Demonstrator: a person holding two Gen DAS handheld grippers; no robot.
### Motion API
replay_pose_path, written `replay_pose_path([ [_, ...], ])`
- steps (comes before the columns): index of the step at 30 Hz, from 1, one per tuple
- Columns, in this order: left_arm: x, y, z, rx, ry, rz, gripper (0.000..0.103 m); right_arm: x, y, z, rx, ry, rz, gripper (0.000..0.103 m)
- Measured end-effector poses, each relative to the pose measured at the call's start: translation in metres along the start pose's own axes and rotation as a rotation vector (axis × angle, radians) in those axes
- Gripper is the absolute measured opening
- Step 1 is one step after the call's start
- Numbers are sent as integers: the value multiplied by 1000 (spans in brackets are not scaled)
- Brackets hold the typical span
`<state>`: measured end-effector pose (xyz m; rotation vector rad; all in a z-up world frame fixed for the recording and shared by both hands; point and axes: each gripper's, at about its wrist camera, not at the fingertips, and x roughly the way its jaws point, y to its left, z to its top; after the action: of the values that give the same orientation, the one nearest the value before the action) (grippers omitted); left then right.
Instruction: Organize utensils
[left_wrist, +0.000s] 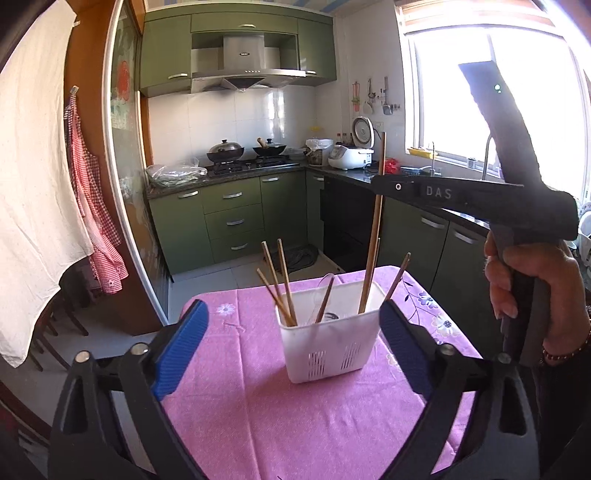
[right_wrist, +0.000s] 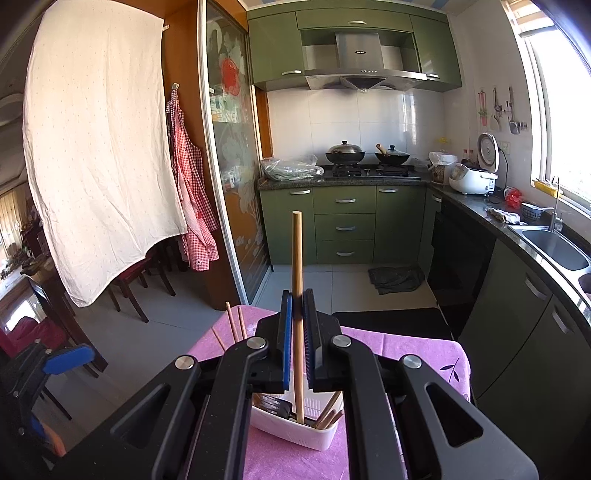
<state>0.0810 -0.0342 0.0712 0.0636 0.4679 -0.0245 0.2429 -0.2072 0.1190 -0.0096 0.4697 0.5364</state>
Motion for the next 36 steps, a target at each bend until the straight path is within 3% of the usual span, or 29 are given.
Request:
replay_pose_path([
  [5, -10, 10, -30, -64, 11, 12, 94, 16, 3, -20, -3, 33, -19, 7],
  [9, -13, 7, -44, -56, 2, 45, 96, 28, 1, -40, 11, 54, -27, 7],
  [17, -5, 1, -48, -39, 40, 21, 96, 45, 4, -71, 9, 98, -31, 7],
  [19, -5, 1, -47, -37, 39, 18, 96, 38, 5, -75, 8, 87, -28, 23],
  [23, -5, 2, -48, -47, 38, 10, 96, 1, 9, -83, 6, 22, -18, 25],
  [26, -5, 3, -52, -59, 43, 6, 96, -35, 9, -102, 22, -27, -12, 38],
  [29, -3, 4, -59, -64, 57, 2, 96, -63, 7, -134, 46, -49, -34, 60],
  [31, -2, 5, -67, -69, 60, -1, 96, -81, 6, -159, 56, -58, -68, 84],
  [36, -6, 6, -90, -89, 73, -20, 96, -115, 4, -219, 85, -53, -143, 98],
])
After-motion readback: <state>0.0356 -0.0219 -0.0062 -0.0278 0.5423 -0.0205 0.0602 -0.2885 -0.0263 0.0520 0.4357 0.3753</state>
